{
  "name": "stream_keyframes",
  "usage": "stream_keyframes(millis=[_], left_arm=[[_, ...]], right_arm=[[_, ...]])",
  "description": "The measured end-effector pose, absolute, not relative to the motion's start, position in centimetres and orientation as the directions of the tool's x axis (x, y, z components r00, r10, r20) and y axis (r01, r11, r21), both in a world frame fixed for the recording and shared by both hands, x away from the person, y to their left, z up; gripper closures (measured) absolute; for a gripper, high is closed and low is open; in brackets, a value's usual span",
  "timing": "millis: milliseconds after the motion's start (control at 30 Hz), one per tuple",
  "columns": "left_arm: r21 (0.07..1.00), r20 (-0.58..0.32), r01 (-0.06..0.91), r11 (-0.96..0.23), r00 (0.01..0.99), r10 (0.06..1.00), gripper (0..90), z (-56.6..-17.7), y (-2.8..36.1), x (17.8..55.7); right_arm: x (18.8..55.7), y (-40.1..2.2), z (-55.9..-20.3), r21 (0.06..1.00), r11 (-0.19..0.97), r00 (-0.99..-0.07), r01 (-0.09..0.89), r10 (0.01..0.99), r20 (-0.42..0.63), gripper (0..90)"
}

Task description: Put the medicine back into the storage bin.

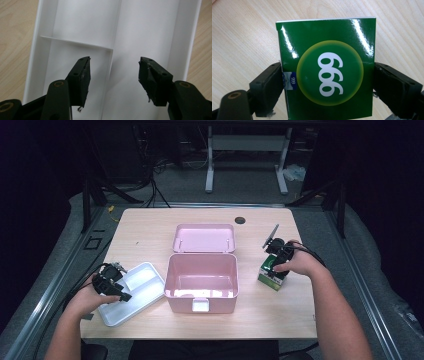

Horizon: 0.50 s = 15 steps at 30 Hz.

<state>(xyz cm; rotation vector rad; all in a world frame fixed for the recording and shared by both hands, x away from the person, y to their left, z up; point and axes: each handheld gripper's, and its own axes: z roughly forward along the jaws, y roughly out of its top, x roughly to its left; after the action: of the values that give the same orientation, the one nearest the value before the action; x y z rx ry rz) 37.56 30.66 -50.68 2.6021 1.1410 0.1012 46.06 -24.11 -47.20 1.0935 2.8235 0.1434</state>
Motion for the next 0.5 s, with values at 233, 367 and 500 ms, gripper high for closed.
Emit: stream_keyframes(millis=[233,367,500], left_arm=[[0.297,-0.056,0.706,-0.643,0.685,0.726,43.0,-50.69,30.63,37.58],[0.297,-0.058,0.709,-0.640,0.682,0.729,43.0,-50.72,30.62,37.57],[0.292,-0.058,0.708,-0.643,0.684,0.727,43.0,-50.73,30.64,37.58]], right_arm=[[46.09,-24.10,-47.13,0.123,0.736,-0.733,0.666,0.676,-0.070,15.2],[46.07,-24.12,-47.08,0.123,0.737,-0.735,0.665,0.675,-0.066,15.8],[46.01,-24.11,-47.03,0.121,0.733,-0.731,0.670,0.679,-0.064,16.1]])
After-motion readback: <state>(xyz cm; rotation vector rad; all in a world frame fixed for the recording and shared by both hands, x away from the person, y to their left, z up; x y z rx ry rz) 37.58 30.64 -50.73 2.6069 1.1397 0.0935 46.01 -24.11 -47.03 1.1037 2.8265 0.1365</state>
